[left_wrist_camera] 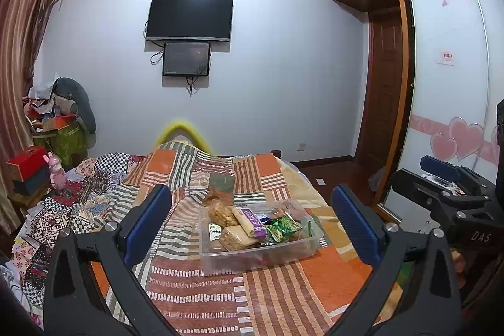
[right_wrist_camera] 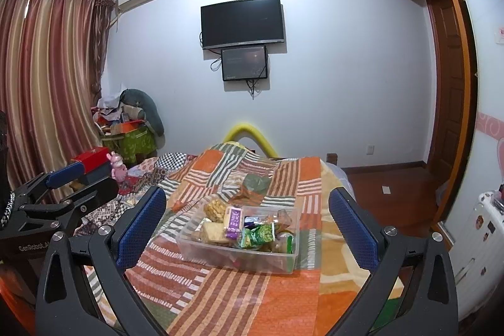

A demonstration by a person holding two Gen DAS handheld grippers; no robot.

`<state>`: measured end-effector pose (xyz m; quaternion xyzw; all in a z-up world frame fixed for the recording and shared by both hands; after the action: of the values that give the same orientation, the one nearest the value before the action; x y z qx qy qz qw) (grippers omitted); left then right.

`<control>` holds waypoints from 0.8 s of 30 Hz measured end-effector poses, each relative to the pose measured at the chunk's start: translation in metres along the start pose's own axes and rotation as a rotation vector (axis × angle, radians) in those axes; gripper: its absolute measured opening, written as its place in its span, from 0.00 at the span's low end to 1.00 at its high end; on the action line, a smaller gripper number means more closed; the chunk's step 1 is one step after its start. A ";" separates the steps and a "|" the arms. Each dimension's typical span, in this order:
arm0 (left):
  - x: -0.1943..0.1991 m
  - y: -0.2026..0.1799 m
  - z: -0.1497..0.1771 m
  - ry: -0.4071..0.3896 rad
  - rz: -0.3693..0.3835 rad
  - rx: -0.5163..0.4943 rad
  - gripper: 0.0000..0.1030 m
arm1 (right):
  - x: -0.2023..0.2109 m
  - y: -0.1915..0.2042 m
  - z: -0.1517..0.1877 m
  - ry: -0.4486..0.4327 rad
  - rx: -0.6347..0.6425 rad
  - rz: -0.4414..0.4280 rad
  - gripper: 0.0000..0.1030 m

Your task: Organize snacks

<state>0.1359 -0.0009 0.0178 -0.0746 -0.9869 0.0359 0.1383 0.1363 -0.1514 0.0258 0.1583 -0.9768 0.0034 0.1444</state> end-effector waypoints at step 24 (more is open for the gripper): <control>0.003 -0.010 0.001 0.007 0.049 -0.019 1.00 | 0.003 -0.002 0.002 0.001 -0.018 -0.006 1.00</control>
<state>0.1315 -0.0104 0.0185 -0.1003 -0.9846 0.0296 0.1399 0.1339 -0.1543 0.0241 0.1598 -0.9762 -0.0055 0.1463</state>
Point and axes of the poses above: each gripper's, at about its wrist camera, not at the fingertips, and x roughly against the way its jaws point, y to its left, z to its underside, the point moved 5 cm from there along -x, roughly the way its jaws point, and after that the axes turned 5 degrees about z, right-handed, at the moved point
